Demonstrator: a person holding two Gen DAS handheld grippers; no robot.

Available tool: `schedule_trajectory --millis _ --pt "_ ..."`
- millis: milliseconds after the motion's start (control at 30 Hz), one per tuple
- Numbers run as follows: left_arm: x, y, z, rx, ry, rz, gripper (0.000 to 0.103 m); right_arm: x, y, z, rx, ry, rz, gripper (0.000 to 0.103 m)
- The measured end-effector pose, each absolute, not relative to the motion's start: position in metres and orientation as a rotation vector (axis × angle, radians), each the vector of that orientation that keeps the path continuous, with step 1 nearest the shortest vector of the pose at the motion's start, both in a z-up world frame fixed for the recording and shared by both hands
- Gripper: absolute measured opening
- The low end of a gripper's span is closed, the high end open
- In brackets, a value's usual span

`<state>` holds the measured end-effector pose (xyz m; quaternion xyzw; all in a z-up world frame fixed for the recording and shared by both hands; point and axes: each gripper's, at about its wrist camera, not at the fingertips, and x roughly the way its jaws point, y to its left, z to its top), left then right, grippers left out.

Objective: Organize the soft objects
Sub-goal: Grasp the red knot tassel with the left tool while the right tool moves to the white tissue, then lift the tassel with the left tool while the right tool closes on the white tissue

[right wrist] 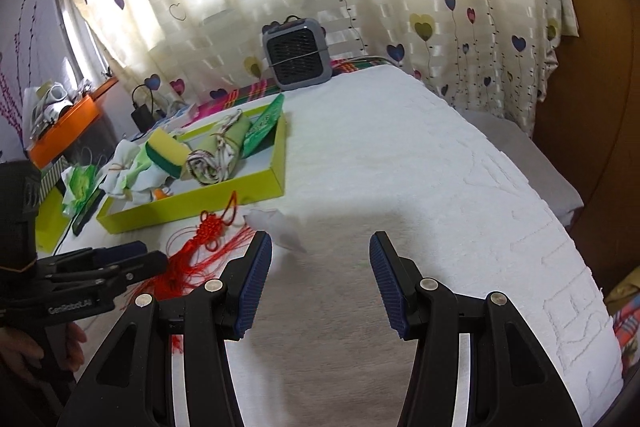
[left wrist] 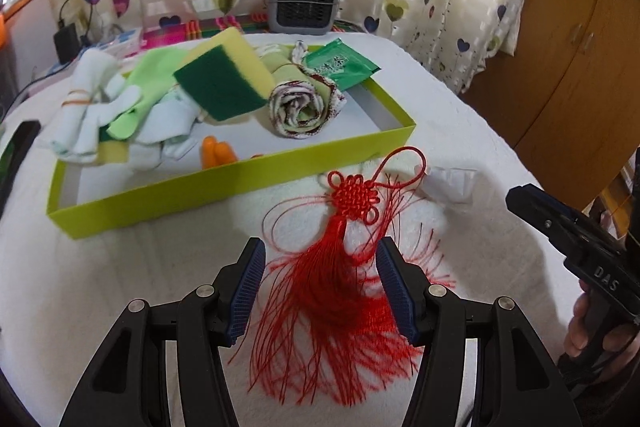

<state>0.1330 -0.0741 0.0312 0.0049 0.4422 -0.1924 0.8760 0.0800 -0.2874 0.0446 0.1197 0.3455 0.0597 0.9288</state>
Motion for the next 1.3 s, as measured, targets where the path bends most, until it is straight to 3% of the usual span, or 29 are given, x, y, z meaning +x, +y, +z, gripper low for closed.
schedule_trajectory --millis 467,733,933,1300 --pt "0.156 -0.1 0.019 0.132 0.939 -0.391 0.055 0.091 -0.293 0.038 0.261 0.734 0.155 0.052" --pt "0.159 -0.103 0.016 0.176 0.919 -0.37 0.043 0.095 -0.292 0.036 0.259 0.748 0.162 0.052" --pt "0.162 -0.092 0.017 0.151 0.919 -0.346 0.018 0.096 -0.288 0.035 0.248 0.759 0.173 0.052" --pt "0.15 -0.067 0.024 0.112 0.9 -0.322 0.015 0.1 -0.275 0.034 0.22 0.783 0.193 0.052"
